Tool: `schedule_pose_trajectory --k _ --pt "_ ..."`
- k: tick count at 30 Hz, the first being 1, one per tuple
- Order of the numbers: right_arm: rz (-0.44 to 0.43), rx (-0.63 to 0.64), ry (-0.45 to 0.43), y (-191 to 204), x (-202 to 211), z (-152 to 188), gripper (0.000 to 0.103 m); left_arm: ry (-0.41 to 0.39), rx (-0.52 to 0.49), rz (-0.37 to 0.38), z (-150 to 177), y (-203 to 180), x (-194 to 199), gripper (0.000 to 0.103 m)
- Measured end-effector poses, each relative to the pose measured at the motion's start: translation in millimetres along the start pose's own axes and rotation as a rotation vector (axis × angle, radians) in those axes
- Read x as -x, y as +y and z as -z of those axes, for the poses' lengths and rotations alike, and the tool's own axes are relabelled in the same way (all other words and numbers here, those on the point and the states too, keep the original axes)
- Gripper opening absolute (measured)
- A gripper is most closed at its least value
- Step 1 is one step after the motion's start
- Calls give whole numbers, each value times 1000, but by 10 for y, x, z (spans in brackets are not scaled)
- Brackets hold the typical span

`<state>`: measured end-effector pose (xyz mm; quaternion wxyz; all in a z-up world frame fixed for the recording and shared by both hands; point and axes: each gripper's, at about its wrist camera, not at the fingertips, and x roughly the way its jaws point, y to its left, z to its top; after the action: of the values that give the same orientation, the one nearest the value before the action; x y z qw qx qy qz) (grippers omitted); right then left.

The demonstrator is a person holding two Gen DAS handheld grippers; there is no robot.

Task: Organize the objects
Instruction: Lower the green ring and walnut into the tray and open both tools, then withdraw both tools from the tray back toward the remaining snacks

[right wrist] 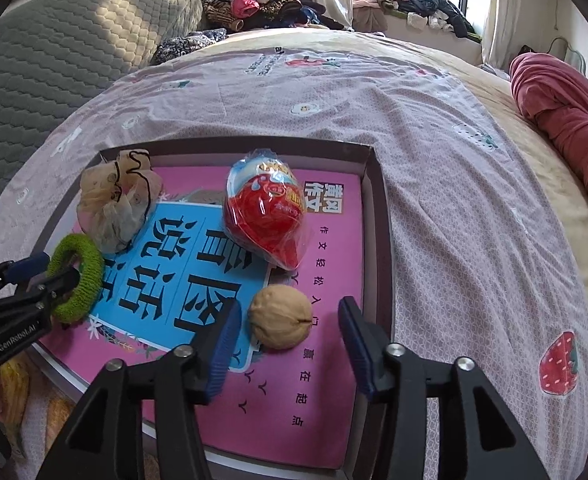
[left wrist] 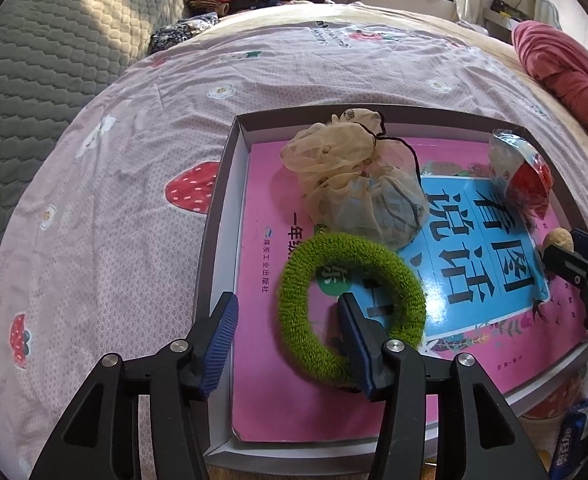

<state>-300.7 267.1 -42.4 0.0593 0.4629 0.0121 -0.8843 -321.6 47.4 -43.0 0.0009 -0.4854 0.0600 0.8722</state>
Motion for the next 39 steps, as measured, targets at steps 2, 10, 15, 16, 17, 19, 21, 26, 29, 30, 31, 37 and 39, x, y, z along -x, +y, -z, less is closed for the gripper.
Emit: schedule_pose_trajectory --k 2,10,15,16,17,19,21,26,29,30,31,37,39 --pt "-6 -1 2 -6 14 -1 52 7 -4 0 2 -17 9 57" --pt "-3 -9 -21 -42 130 -16 61 9 -53 -36 23 -57 119 69" --pt "-18 -18 -38 -62 212 -34 67 0 -35 -27 24 -26 227 72" --pt "-21 -23 -44 -75 237 -39 70 -7 -36 -30 22 -24 257 74" --pt "-22 -26 -50 -78 261 -40 72 -14 -40 -36 17 -21 291 75" --pt "-22 -34 -72 -106 347 -53 74 -32 -45 -44 11 -18 385 75" --pt "-20 -43 -93 -123 431 -57 80 -36 -35 -26 -4 5 454 77" --pt "-43 -46 -155 -84 695 -60 86 -61 -27 0 -4 37 631 80" --pt "-57 -40 -196 -34 872 -45 88 -82 -39 4 28 37 745 83" --pt "-54 -38 -212 -13 938 -42 88 -87 -38 10 38 43 782 83" --pt "-51 -34 -224 11 995 -36 89 -89 -36 10 45 55 809 84" --pt "-74 -20 -282 133 1279 29 95 -130 -40 6 97 134 1019 85" --pt "-85 -22 -308 162 1388 58 95 -137 -29 20 113 171 1089 88"
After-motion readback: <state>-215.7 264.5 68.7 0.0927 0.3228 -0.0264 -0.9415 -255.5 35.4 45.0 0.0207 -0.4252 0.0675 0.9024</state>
